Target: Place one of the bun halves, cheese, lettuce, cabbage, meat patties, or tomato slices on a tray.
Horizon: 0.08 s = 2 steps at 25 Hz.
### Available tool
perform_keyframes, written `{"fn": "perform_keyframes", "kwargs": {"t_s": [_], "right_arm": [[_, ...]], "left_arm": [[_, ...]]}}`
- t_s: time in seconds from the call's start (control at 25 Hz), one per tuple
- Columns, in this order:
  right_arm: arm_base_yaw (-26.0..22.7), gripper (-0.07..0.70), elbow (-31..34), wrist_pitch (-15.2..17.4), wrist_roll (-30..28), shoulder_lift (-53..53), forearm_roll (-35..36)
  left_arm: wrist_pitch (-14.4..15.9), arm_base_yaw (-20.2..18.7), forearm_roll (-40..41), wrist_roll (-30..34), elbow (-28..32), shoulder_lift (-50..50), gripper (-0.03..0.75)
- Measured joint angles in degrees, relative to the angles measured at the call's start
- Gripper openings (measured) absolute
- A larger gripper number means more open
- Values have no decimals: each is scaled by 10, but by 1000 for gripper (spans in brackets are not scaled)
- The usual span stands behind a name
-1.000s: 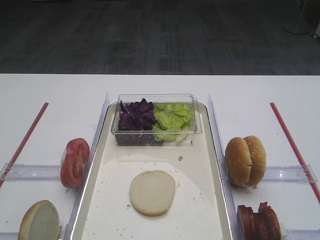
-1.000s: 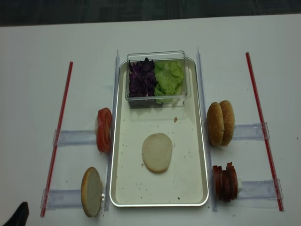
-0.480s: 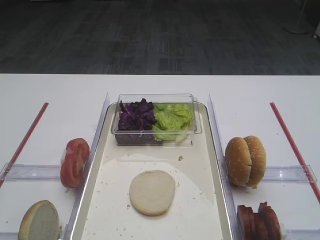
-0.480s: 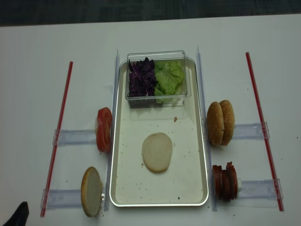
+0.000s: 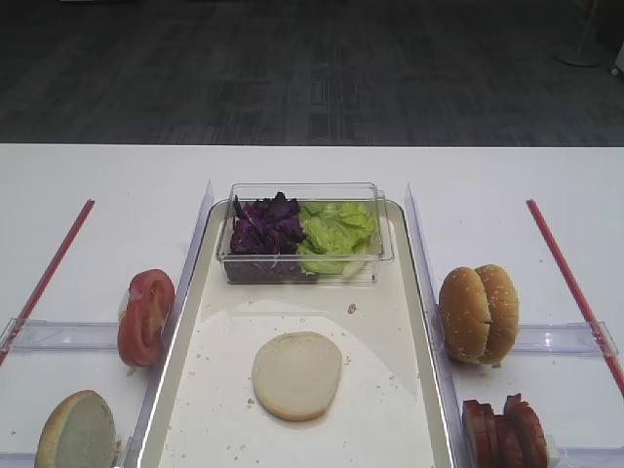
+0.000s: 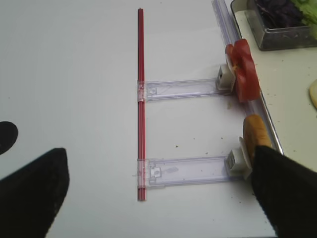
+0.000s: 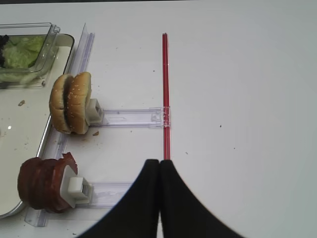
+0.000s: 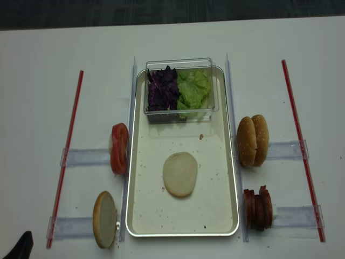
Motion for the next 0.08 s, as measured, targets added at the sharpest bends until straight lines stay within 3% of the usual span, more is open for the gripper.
{"fn": "perform_keyframes", "kwargs": {"t_s": [0.08], "right_arm": [[0,364,0,0,0,0,0]], "left_arm": [[0,0,0,0,0,0,689]]}}
